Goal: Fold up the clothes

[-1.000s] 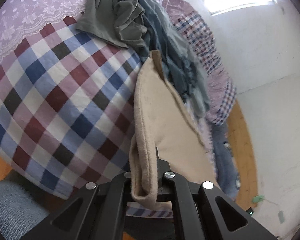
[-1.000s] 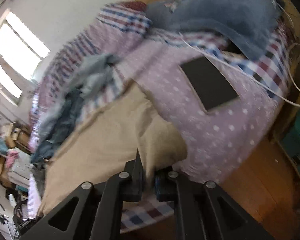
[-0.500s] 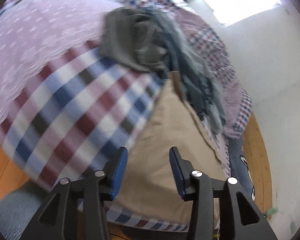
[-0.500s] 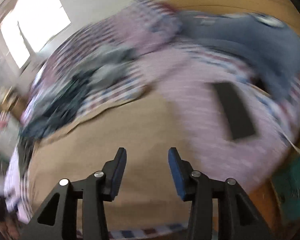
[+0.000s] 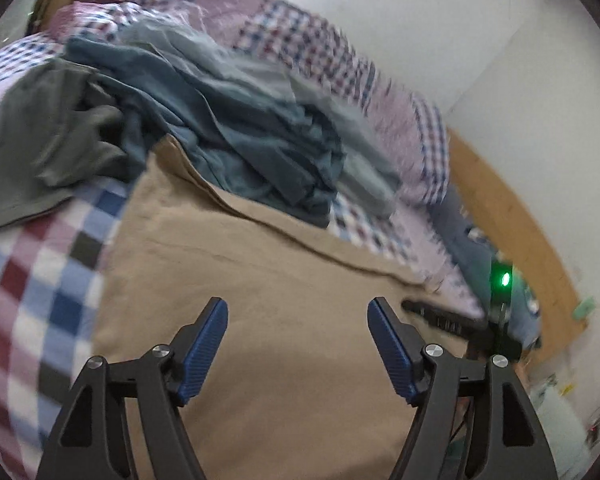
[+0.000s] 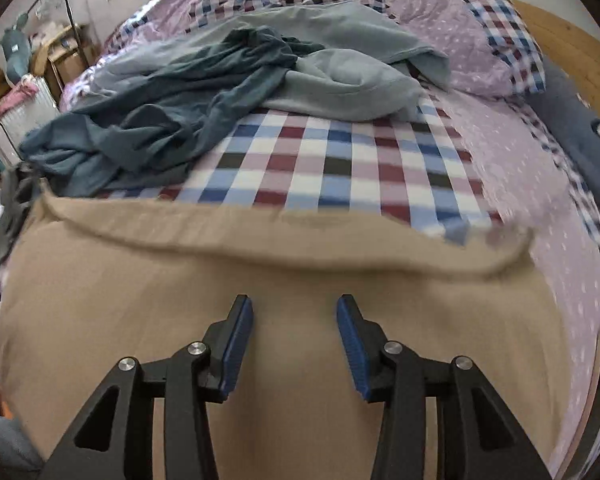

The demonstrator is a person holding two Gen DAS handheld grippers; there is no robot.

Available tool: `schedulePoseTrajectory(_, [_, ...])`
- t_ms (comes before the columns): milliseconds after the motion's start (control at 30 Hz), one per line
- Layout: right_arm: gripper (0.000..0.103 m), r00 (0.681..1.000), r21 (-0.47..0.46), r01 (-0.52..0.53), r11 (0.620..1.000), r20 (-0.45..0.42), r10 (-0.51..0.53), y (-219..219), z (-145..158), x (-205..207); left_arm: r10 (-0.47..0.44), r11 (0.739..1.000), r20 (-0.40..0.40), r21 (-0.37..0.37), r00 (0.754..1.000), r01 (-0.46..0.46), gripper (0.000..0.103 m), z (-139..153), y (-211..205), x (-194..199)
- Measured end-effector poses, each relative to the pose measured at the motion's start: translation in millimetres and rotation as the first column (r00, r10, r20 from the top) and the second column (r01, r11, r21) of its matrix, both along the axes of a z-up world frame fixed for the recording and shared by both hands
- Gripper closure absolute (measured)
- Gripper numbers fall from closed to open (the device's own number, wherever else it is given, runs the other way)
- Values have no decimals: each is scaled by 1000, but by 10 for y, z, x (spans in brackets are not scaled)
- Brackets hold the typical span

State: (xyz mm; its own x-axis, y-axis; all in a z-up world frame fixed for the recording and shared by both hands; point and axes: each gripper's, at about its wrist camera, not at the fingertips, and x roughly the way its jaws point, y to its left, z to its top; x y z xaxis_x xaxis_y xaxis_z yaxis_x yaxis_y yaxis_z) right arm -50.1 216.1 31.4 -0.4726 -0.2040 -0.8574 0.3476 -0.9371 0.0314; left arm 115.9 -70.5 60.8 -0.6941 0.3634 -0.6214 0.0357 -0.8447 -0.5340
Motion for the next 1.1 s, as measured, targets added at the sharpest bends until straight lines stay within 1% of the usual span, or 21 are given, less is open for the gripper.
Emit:
schedulePoseTrajectory(133, [56, 999, 26, 16, 1000, -36, -15, -101, -7, -435, -87, 994, 42, -67, 995, 90, 27, -136, 231, -370])
schedulePoseTrajectory(233, [56, 993, -32, 83, 996, -76, -86, -80, 40, -642, -117, 982, 85, -136, 990, 128, 27, -230, 355, -568])
schedulePoseTrajectory(300, [56, 989, -84, 117, 990, -76, -123, -39, 40, -670, -139, 973, 102, -171, 985, 155, 27, -255, 417, -670])
schedulePoseTrajectory(367, [56, 990, -92, 122, 988, -64, -128, -47, 10, -712, -156, 962, 111, -207, 982, 176, 27, -254, 464, -783])
schedulePoseTrajectory(467, [55, 986, -100, 139, 985, -78, -147, -14, 8, -717, -141, 952, 133, -256, 981, 171, 27, -268, 487, -1003])
schedulePoseTrajectory(533, [53, 982, -118, 156, 981, -87, -166, 30, 28, -700, -109, 951, 137, -275, 985, 144, 27, -280, 454, -1155])
schedulePoseTrajectory(633, [52, 977, -131, 171, 976, -109, -186, 103, 65, -667, -48, 957, 121, -280, 992, 80, 27, -301, 307, -1319])
schedulePoseTrajectory(700, [52, 971, -131, 186, 974, -129, -203, 167, 94, -626, 27, 959, 118, -283, 993, 7, 27, -336, 133, -1382])
schedulePoseTrajectory(767, [52, 964, -134, 203, 970, -147, -222, 240, 132, -570, 103, 964, 118, -255, 988, -70, 27, -379, -69, -1387])
schedulePoseTrajectory(833, [52, 957, -150, 216, 965, -162, -240, 320, 195, -489, 145, 978, 107, -167, 984, -126, 27, -376, -298, -1308])
schedulePoseTrajectory(867, [52, 954, -156, 222, 962, -171, -248, 357, 232, -439, 156, 979, 94, -148, 983, -141, 27, -346, -362, -1246])
schedulePoseTrajectory(1033, [51, 944, -201, 218, 955, -205, -259, 420, 420, -124, 212, 969, 17, -133, 977, -208, 27, -164, -608, -824])
schedulePoseTrajectory(1100, [51, 944, -215, 200, 956, -219, -246, 400, 492, 37, 225, 969, 13, -112, 974, -222, 27, -124, -663, -623])
